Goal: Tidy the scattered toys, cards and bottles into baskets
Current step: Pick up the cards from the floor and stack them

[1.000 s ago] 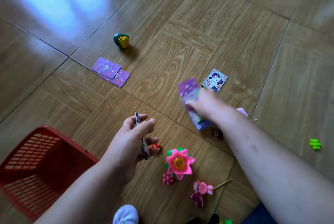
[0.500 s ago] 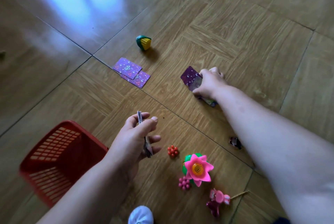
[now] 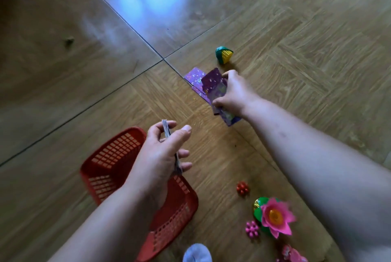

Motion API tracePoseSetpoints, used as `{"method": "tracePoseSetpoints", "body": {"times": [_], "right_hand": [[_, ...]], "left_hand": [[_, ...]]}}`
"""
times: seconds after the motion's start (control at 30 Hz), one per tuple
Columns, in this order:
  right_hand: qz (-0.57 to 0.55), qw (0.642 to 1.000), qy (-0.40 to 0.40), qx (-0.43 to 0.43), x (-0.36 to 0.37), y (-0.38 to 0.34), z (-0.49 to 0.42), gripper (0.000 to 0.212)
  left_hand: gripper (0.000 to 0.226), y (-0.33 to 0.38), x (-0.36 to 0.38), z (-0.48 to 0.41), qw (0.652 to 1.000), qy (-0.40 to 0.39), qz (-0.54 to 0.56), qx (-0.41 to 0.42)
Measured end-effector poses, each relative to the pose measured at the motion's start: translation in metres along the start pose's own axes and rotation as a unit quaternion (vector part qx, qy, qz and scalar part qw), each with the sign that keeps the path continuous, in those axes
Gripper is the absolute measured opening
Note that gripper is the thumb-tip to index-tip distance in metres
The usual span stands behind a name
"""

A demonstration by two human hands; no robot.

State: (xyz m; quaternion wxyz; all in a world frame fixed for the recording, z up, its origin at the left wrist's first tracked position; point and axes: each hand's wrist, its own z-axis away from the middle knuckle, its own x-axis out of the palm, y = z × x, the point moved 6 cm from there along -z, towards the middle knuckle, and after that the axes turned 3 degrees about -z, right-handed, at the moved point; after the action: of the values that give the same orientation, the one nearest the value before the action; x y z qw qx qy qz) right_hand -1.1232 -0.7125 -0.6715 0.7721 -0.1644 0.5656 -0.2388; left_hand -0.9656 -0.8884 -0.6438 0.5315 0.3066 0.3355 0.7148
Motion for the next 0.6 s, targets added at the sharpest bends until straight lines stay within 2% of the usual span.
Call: {"method": "tracePoseSetpoints", "body": {"times": [0.07, 0.13, 0.27, 0.37, 0.47, 0.57, 0.6], "right_hand": [[0.0, 1.0, 0.005, 0.001, 0.011, -0.02, -0.014, 0.067], [0.012, 1.0, 0.011, 0.009, 0.017, -0.033, -0.027, 0.066], [0.11, 0.992, -0.016, 0.065, 0.028, -0.038, -0.042, 0.081], [0.114, 0.983, -0.058, 0.133, 0.036, -0.036, -0.043, 0.099], [0.102, 0.979, -0.091, 0.15, 0.043, -0.036, -0.039, 0.089], [0.104, 0.975, -0.073, 0.182, 0.046, -0.028, -0.034, 0.116], [0.093, 0.978, -0.053, 0.177, 0.047, -0.029, -0.03, 0.118]], "left_hand": [[0.028, 0.003, -0.01, 0.004, 1.0, 0.006, 0.006, 0.002], [0.029, 0.005, -0.019, 0.007, 1.0, 0.004, 0.013, 0.0], [0.026, 0.003, -0.042, 0.006, 1.0, 0.012, 0.023, -0.003], [0.025, 0.001, -0.052, 0.004, 0.999, 0.019, 0.033, -0.008], [0.026, 0.002, -0.053, 0.002, 0.999, 0.014, 0.037, -0.01], [0.027, 0.004, -0.049, -0.002, 0.999, 0.009, 0.032, -0.009], [0.027, 0.004, -0.047, -0.003, 1.0, 0.008, 0.028, -0.009]]}}
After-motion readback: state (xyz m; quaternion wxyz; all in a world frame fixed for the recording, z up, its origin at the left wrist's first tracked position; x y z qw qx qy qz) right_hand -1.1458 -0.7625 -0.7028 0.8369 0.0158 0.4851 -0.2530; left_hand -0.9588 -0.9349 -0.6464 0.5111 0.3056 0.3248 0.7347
